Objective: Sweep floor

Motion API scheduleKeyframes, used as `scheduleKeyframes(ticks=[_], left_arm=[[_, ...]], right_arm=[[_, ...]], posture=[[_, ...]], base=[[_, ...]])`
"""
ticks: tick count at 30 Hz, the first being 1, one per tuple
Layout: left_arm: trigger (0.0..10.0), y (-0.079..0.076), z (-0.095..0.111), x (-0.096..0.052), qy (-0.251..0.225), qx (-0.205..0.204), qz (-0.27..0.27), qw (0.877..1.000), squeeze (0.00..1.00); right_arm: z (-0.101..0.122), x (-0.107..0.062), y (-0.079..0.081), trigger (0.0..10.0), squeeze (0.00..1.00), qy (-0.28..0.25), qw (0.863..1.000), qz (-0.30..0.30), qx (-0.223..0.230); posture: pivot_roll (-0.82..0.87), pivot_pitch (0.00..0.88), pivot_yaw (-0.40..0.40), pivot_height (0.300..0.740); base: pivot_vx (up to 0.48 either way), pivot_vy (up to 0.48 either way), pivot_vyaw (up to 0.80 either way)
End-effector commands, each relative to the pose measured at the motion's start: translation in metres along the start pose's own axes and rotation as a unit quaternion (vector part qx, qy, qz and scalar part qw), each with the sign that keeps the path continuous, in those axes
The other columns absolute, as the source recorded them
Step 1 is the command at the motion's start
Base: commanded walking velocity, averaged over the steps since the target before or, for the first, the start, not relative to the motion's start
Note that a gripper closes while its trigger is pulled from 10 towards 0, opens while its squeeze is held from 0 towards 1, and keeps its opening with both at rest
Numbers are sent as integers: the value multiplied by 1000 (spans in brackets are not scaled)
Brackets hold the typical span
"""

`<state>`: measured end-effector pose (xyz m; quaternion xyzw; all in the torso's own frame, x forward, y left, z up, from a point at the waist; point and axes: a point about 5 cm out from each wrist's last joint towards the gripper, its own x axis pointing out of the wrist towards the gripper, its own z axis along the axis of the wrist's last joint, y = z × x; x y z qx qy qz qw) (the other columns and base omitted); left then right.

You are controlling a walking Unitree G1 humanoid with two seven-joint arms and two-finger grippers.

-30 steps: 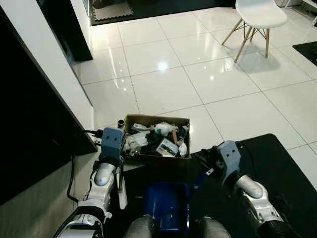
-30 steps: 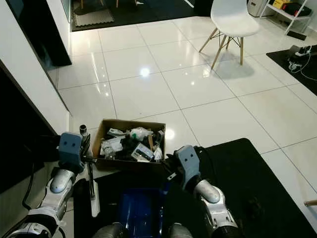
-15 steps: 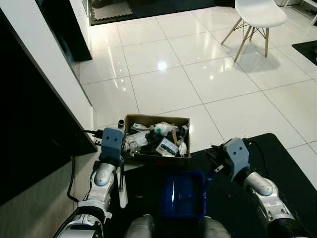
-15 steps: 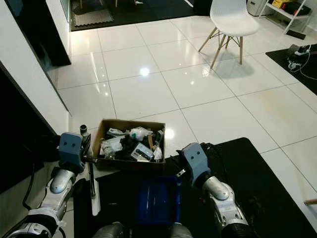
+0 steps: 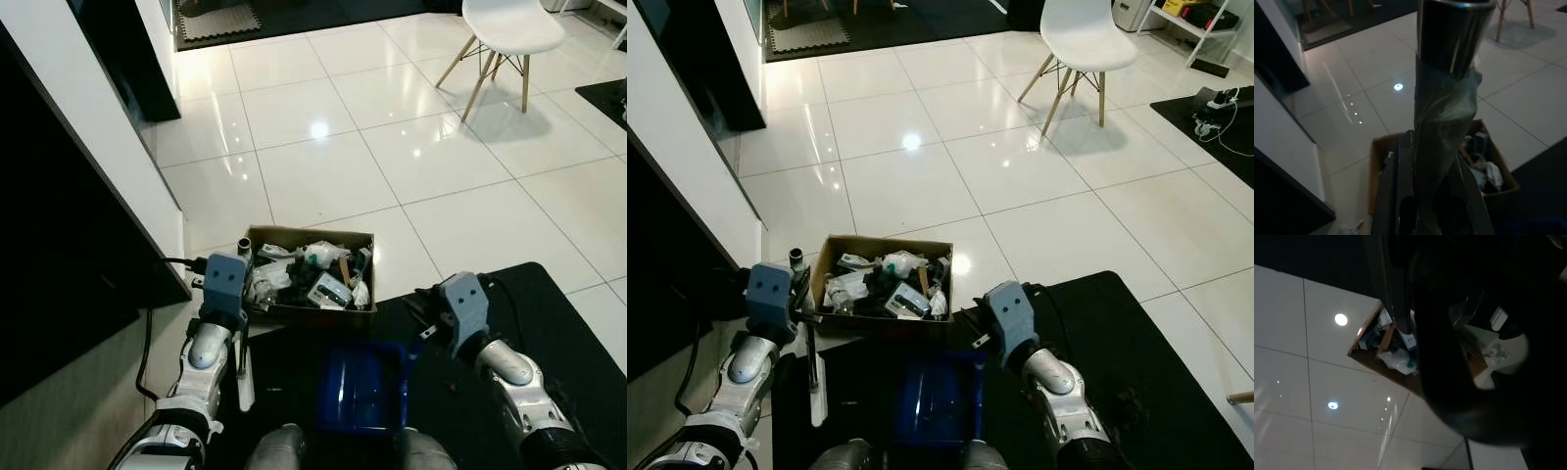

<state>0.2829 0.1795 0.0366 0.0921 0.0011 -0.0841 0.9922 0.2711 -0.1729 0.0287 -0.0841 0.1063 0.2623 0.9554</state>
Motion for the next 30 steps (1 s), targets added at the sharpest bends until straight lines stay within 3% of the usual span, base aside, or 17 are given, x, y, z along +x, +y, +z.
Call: scheduleKeyframes(ticks=[1, 12, 21, 30], left_arm=[[10000, -5, 2, 0, -13, -4, -9, 1000, 0], [10000, -39, 4, -1, -21, -40, -87, 995, 0], [10000, -71, 23, 2, -61, -86, -160, 981, 0], [10000, -79, 42, 2, -94, -120, -205, 967, 0]], right_arm=[[-12, -1, 9, 10000, 0, 23, 999, 18, 29], [-13, -1, 0, 10000, 0, 44, 998, 22, 25], [-5, 4, -5, 10000, 0, 37, 999, 22, 4], [-5, 6, -2, 10000, 0, 37, 999, 26, 4]], posture=[[-4, 101, 37, 740], [-1, 100, 36, 740], [-1, 94, 33, 740], [3, 87, 36, 740]], base=[[0, 0, 0], [0, 0, 0], [0, 0, 0], [0, 0, 0]])
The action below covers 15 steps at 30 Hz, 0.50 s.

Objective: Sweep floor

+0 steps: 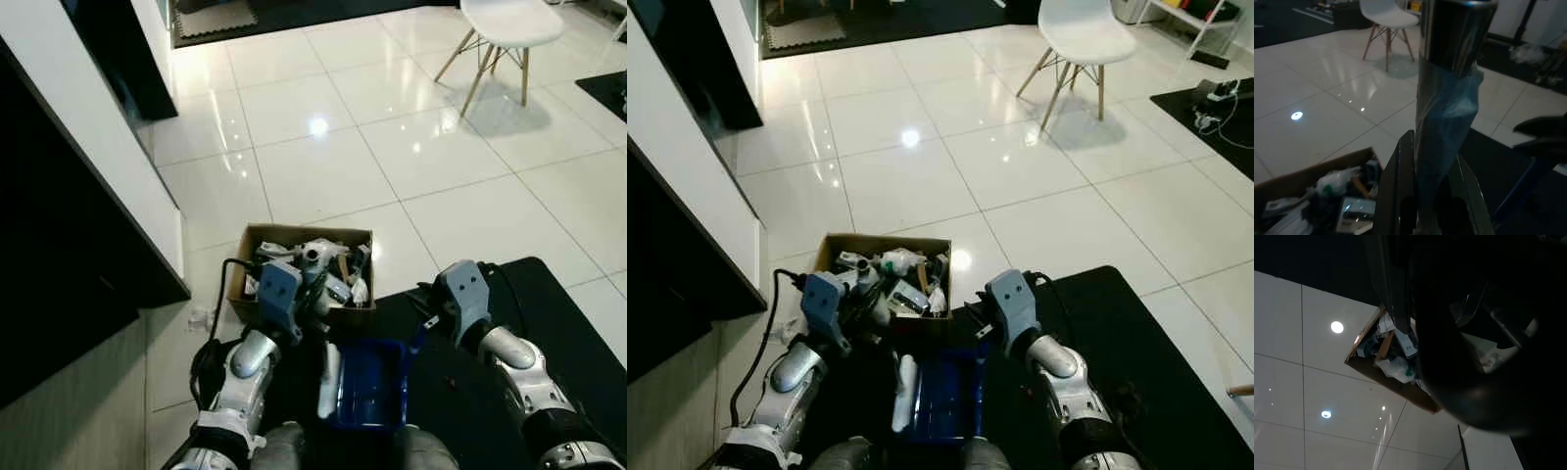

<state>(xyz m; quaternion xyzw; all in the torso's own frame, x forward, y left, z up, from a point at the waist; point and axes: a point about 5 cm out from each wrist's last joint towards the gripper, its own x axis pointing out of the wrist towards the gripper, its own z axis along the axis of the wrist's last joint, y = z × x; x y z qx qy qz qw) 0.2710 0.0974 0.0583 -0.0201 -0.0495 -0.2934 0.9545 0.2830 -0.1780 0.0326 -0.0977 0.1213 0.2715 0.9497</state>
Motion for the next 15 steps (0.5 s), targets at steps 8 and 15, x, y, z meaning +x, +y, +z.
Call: scheduleKeyframes(ticks=[8, 15], left_arm=[[10000, 25, 32, 3, -56, -5, 39, 998, 0], [10000, 67, 63, -10, -69, 66, 70, 993, 0]], right_arm=[[-10, 0, 9, 10000, 0, 18, 1000, 16, 14], [-11, 0, 9, 10000, 0, 20, 1000, 17, 13]], posture=[[3, 83, 38, 740], [8, 83, 38, 740]], base=[[0, 0, 0], [0, 0, 0]])
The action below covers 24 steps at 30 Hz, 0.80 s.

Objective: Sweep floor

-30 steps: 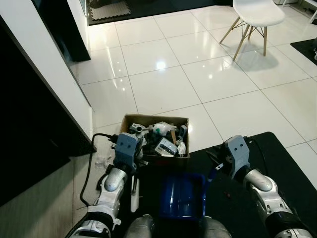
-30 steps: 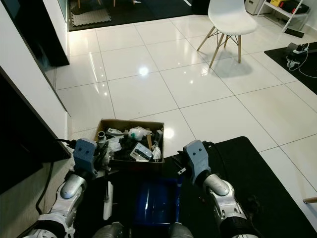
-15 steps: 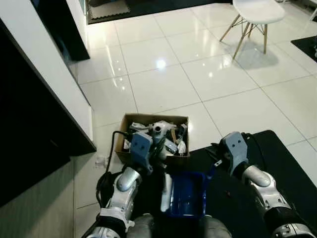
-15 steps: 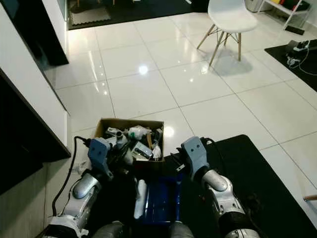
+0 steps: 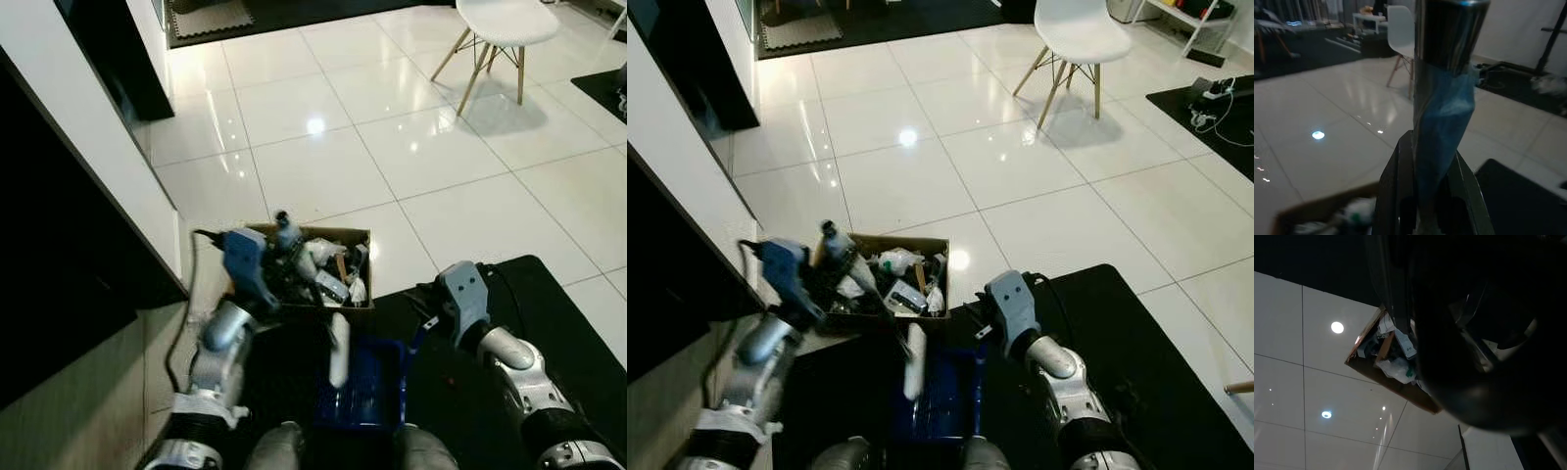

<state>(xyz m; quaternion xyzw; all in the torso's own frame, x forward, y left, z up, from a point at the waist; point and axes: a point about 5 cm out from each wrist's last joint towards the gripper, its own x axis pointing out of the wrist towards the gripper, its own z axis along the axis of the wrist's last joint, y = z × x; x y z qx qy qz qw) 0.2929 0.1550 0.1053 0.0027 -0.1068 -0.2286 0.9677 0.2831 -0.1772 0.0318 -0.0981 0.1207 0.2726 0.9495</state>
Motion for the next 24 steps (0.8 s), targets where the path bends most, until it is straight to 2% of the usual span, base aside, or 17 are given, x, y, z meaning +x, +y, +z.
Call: scheduleKeyframes(ticks=[1, 3, 10, 15, 17, 19, 20, 24], left_arm=[[10000, 13, 13, -1, -18, 34, 10, 999, 0], [10000, 15, 13, -2, -13, 42, 13, 999, 0], [10000, 14, -14, -14, 46, 69, 33, 996, 0], [10000, 17, -33, -22, 86, 114, 83, 986, 0], [10000, 17, -37, -24, 92, 119, 91, 984, 0], [10000, 13, -41, -27, 97, 118, 93, 984, 0], [10000, 6, -47, -31, 101, 95, 100, 985, 0], [10000, 4, -49, -32, 101, 81, 105, 986, 0]], right_arm=[[-10, 0, 8, 10000, 0, 20, 1000, 16, 14], [-10, -1, 8, 10000, 0, 20, 1000, 16, 14], [-10, 0, 10, 10000, 0, 19, 1000, 17, 16], [-11, 0, 10, 10000, 0, 18, 1000, 17, 16], [-11, 0, 10, 10000, 0, 18, 1000, 16, 16], [-11, -1, 10, 10000, 0, 17, 1000, 16, 16], [-11, -1, 10, 10000, 0, 16, 1000, 16, 16], [-11, -1, 10, 10000, 0, 16, 1000, 16, 16]], posture=[[10, 84, 37, 740], [10, 86, 36, 740], [8, 88, 35, 740], [-2, 94, 35, 740], [-2, 94, 34, 740], [-5, 95, 34, 740], [-5, 98, 33, 740], [-4, 98, 33, 740]], base=[[0, 0, 0], [0, 0, 0], [0, 0, 0], [0, 0, 0], [0, 0, 0], [0, 0, 0], [0, 0, 0], [0, 0, 0]])
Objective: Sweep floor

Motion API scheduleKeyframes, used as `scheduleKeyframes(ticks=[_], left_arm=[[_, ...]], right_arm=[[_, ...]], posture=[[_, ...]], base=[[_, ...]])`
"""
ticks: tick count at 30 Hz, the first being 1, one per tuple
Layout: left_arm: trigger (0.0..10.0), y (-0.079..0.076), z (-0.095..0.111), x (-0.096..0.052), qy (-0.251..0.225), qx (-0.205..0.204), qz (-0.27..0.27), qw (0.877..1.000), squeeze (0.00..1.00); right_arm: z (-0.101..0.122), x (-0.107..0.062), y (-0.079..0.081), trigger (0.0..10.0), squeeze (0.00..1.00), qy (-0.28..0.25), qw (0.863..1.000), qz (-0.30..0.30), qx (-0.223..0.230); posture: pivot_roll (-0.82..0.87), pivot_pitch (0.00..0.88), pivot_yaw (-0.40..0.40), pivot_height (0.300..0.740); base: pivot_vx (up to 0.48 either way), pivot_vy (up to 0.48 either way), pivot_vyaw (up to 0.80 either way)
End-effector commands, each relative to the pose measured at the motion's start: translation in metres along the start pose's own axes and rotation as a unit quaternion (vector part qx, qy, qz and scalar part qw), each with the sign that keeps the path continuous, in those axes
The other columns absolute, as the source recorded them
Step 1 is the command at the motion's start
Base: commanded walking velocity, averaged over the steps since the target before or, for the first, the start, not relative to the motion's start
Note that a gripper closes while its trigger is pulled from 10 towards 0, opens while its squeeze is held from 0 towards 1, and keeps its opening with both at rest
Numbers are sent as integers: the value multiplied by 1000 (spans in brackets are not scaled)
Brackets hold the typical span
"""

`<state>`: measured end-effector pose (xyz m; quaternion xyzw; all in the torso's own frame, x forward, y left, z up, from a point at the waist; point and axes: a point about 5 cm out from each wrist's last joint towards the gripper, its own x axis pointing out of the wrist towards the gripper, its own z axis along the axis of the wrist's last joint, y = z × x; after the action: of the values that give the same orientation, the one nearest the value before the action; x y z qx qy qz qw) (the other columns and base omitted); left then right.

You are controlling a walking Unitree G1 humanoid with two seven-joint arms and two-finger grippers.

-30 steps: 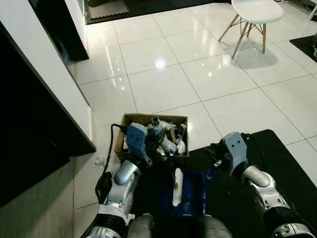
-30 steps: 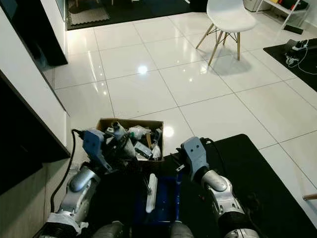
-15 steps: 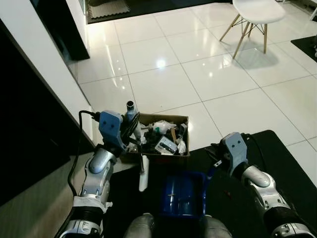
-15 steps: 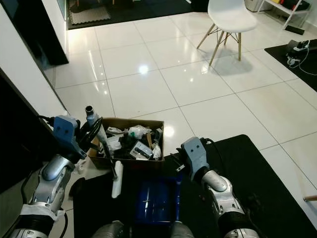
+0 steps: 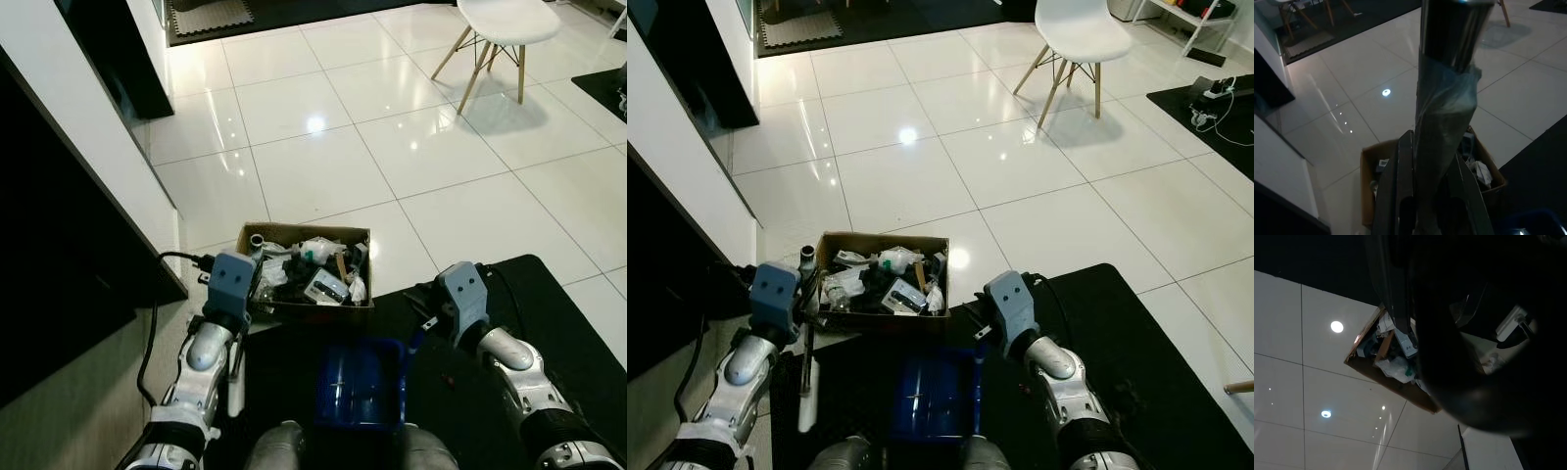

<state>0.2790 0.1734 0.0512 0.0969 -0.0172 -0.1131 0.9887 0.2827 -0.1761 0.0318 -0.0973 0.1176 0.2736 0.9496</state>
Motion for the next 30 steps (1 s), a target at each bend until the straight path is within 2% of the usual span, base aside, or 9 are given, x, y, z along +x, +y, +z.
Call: scheduleKeyframes(ticks=[1, 5, 11, 12, 15, 18, 25, 30], left_arm=[[10000, -10, -6, -6, -3, -63, 16, 998, 0], [10000, -20, -9, -13, -3, -93, 9, 996, 0], [10000, -26, -9, -17, -4, -116, -1, 993, 0], [10000, -27, -5, -17, -11, -142, -1, 990, 0], [10000, -28, -2, -16, -17, -159, -3, 987, 0], [10000, -33, 7, -12, -34, -194, -17, 980, 0], [10000, -42, 26, -7, -60, -222, -70, 971, 0], [9608, -38, 40, -5, -77, -230, -87, 966, 0]], right_arm=[[-11, -1, 9, 10000, 0, 19, 1000, 16, 17], [-11, -2, 10, 10000, 0, 19, 1000, 15, 17], [-12, -1, 11, 10000, 0, 19, 1000, 17, 17], [-12, -1, 12, 10000, 0, 20, 999, 19, 16], [-12, -1, 12, 10000, 0, 20, 999, 19, 16], [-12, -1, 12, 10000, 0, 19, 1000, 19, 16], [-11, -1, 13, 10000, 0, 18, 1000, 19, 17], [-12, -1, 13, 10000, 0, 18, 1000, 18, 17]], posture=[[-3, 99, 36, 740], [1, 101, 35, 740], [7, 103, 35, 740], [8, 104, 36, 740], [8, 103, 36, 740], [9, 102, 36, 740], [11, 103, 39, 740], [11, 102, 40, 740]], base=[[0, 0, 0], [0, 0, 0], [0, 0, 0], [0, 0, 0], [0, 0, 0], [0, 0, 0], [0, 0, 0], [0, 0, 0]])
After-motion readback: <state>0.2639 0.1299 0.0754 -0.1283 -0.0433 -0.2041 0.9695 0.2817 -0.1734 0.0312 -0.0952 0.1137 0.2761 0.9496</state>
